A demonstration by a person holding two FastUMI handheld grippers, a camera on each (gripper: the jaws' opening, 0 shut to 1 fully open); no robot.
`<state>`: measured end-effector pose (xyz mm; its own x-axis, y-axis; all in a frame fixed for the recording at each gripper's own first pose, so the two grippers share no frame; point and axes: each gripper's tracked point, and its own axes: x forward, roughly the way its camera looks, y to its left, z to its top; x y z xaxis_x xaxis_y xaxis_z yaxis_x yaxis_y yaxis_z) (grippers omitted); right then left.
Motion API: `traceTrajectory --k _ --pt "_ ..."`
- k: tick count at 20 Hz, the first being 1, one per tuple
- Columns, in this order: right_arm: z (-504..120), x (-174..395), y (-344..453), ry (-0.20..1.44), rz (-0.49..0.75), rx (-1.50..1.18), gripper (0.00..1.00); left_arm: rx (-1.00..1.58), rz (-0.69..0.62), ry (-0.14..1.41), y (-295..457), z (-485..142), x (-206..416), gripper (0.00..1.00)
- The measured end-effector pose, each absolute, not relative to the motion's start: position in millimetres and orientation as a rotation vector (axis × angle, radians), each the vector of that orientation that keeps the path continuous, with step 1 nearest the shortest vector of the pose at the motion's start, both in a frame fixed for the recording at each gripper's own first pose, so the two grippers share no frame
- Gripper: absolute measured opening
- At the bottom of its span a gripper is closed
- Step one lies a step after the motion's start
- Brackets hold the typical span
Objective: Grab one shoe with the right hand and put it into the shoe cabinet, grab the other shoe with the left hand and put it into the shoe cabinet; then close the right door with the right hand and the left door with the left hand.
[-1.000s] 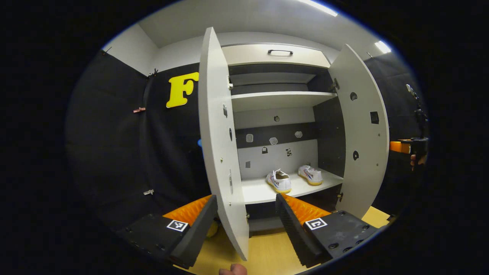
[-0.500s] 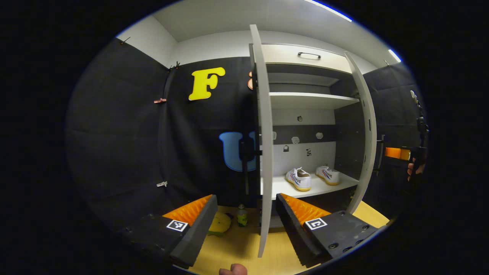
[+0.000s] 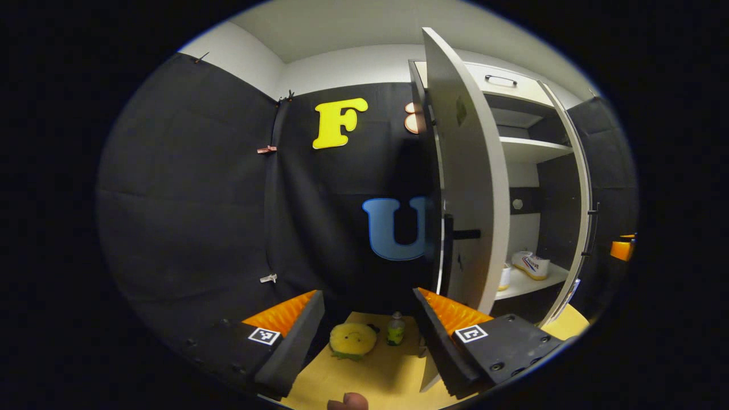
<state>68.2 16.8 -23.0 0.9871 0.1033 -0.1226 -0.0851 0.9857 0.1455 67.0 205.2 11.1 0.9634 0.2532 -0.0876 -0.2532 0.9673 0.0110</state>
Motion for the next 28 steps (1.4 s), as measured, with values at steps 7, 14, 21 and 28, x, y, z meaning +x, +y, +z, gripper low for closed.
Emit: traceTrajectory --k 7,14,21,28 --pt "-36.3 50.8 -6.5 0.156 0.048 0.121 0.98 0.037 0.199 0.079 193.7 6.1 95.0 0.92" --pt "-29.8 43.8 -18.8 0.149 0.036 0.140 0.98 -0.018 0.197 0.062 165.1 6.7 88.3 0.92" --pt "-26.0 39.2 -25.1 0.137 0.042 0.139 0.98 -0.001 0.134 0.049 110.1 11.7 89.4 0.92" --pt "-20.6 34.4 -49.8 0.133 0.029 0.154 0.98 -0.004 0.064 0.043 51.2 15.9 105.4 0.92"
